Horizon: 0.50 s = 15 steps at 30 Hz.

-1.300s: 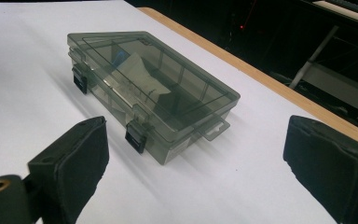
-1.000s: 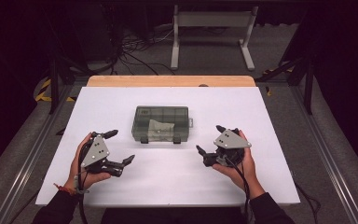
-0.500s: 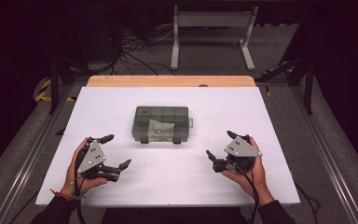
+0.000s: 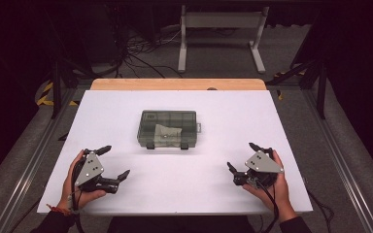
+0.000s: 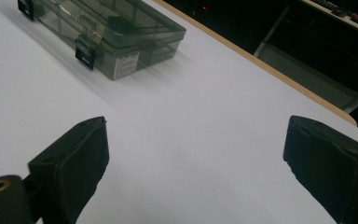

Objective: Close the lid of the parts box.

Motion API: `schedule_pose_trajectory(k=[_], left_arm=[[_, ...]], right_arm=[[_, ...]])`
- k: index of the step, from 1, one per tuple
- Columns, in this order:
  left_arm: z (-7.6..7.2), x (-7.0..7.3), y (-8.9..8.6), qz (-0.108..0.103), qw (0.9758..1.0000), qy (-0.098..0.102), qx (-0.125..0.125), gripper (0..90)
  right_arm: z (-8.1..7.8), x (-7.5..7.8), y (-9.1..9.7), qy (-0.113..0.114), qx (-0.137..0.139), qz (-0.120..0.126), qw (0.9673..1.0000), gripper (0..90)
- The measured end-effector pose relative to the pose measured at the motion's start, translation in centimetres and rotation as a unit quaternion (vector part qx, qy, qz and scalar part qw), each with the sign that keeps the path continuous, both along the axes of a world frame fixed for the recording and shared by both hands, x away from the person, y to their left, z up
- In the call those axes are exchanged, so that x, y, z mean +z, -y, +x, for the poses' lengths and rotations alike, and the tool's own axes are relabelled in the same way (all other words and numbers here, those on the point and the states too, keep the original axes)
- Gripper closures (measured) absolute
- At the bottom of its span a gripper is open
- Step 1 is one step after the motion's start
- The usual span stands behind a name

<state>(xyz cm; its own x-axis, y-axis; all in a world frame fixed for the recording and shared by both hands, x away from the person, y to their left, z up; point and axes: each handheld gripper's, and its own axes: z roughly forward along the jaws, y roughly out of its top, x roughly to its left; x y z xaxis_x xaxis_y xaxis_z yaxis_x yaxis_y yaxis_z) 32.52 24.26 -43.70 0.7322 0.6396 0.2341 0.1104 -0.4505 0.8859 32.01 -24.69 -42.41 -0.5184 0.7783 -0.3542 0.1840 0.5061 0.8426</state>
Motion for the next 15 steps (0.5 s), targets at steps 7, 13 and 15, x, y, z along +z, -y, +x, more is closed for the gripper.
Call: schedule_pose_trajectory(k=[7,13,15], left_arm=[[-0.2,-0.8,-0.8,0.006,0.9999,-0.008,0.012,3.9],[-0.6,-1.2,-1.1,0.014,0.9997,-0.014,0.015,3.8],[-0.7,-1.5,-1.3,0.014,0.9996,-0.018,0.017,3.9]], right_arm=[[-0.5,-0.7,1.3,-0.004,-0.010,0.006,0.9999,7.8],[-1.1,-1.2,2.3,-0.004,-0.014,0.013,0.9998,7.8],[-1.4,-1.3,2.6,-0.004,-0.019,0.013,0.9997,7.8]])
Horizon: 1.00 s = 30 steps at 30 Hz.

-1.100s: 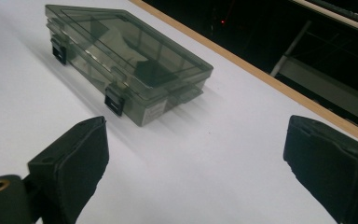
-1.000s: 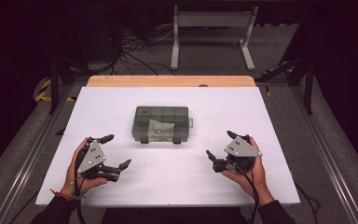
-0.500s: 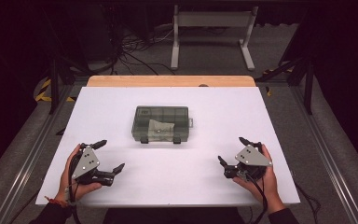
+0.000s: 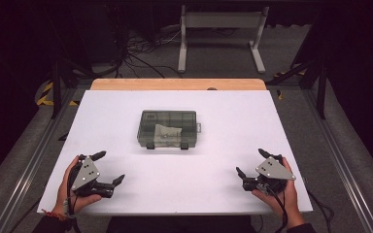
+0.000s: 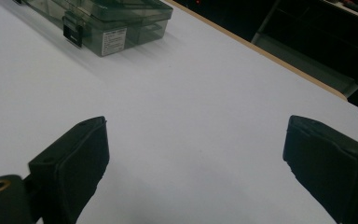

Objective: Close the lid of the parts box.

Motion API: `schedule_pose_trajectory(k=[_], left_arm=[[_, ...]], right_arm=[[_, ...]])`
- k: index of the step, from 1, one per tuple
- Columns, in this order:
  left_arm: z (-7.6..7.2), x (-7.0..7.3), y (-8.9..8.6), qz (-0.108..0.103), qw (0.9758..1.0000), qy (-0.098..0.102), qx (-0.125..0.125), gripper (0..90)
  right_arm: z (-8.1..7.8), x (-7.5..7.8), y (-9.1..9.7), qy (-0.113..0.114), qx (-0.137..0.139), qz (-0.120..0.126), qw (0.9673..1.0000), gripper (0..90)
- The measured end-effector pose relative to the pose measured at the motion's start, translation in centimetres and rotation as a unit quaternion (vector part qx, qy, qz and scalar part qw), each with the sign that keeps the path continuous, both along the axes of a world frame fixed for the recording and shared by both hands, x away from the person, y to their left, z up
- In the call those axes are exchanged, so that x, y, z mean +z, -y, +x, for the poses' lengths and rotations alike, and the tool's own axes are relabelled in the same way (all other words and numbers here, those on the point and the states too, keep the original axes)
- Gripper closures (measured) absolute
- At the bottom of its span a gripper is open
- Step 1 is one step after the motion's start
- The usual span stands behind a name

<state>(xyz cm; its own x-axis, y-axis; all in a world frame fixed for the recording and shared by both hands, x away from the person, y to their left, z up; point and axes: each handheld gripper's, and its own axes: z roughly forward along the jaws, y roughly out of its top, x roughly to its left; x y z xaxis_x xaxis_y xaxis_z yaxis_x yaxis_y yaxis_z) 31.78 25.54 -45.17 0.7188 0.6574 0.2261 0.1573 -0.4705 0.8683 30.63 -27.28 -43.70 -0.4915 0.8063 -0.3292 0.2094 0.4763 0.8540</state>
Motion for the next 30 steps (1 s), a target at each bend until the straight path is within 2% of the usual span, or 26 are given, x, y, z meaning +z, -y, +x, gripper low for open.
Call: schedule_pose_trajectory(k=[2,7,14,22,30], left_arm=[[-0.23,-0.12,-0.07,0.006,1.0000,0.002,0.003,3.8],[-0.42,-0.22,0.06,-0.004,1.0000,-0.001,0.004,3.8],[-0.54,-0.24,0.49,0.011,0.9999,0.009,0.006,3.6],[-0.94,-0.03,0.18,-0.010,0.9999,0.009,0.003,3.1],[-0.88,-0.02,0.14,-0.009,0.9999,0.010,0.003,3.2]], right_arm=[[-0.25,-0.13,0.26,-0.003,0.001,0.006,1.0000,7.8],[-0.44,-0.39,0.43,-0.006,0.000,0.004,1.0000,7.5],[-0.68,-0.26,0.21,0.001,0.005,0.008,0.9999,7.0],[-1.05,0.03,-0.28,0.015,0.011,0.007,0.9998,7.1],[-1.11,0.04,-0.52,0.018,0.012,0.009,0.9997,7.1]])
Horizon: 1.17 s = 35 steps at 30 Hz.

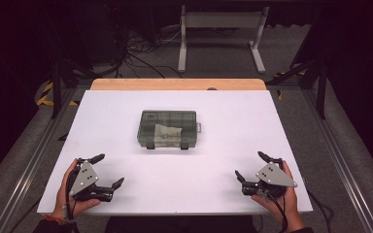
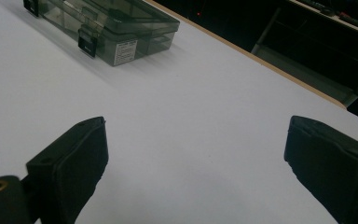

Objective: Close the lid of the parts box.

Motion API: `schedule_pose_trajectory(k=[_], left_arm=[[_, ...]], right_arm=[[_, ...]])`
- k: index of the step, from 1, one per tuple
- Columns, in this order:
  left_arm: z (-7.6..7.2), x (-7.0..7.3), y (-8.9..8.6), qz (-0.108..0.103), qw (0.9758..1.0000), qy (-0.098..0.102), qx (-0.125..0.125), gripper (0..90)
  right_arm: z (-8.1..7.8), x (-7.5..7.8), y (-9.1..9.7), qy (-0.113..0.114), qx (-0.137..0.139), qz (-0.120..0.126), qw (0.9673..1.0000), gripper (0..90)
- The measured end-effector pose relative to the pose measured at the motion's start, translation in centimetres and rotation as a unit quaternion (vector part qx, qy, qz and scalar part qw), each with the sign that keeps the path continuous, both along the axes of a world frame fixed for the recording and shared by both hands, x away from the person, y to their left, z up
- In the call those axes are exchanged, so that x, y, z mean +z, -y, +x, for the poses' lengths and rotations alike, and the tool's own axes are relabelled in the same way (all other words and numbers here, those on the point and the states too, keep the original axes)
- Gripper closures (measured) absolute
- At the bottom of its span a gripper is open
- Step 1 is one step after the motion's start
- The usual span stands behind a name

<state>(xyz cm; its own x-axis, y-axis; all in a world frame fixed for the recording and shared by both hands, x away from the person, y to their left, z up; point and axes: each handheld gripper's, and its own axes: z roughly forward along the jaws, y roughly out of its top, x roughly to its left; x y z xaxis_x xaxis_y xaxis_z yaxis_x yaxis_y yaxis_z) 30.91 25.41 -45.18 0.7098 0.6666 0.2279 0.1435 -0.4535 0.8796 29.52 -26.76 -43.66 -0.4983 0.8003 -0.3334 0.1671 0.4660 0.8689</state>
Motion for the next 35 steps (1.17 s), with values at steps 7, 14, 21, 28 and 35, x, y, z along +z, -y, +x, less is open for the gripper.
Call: schedule_pose_trajectory(k=[7,14,21,28,35], left_arm=[[0.09,-0.06,-0.01,0.002,1.0000,-0.003,-0.001,3.3],[0.17,-0.11,0.04,0.003,1.0000,-0.005,-0.003,3.4],[0.41,-0.21,0.10,0.006,1.0000,-0.005,0.001,3.4],[0.68,-0.33,0.18,0.005,0.9999,-0.012,0.001,3.5],[0.91,-0.43,0.36,0.003,0.9998,-0.017,0.001,3.4]], right_arm=[[0.04,0.00,0.02,-0.001,0.002,0.006,1.0000,7.2],[0.02,0.00,-0.09,0.001,0.002,0.005,1.0000,7.3],[0.17,-0.18,-0.10,-0.001,0.002,0.003,1.0000,7.4],[0.35,-0.32,0.09,-0.005,0.001,0.006,1.0000,7.4],[0.47,-0.44,0.28,-0.009,-0.003,0.013,0.9999,7.5]])
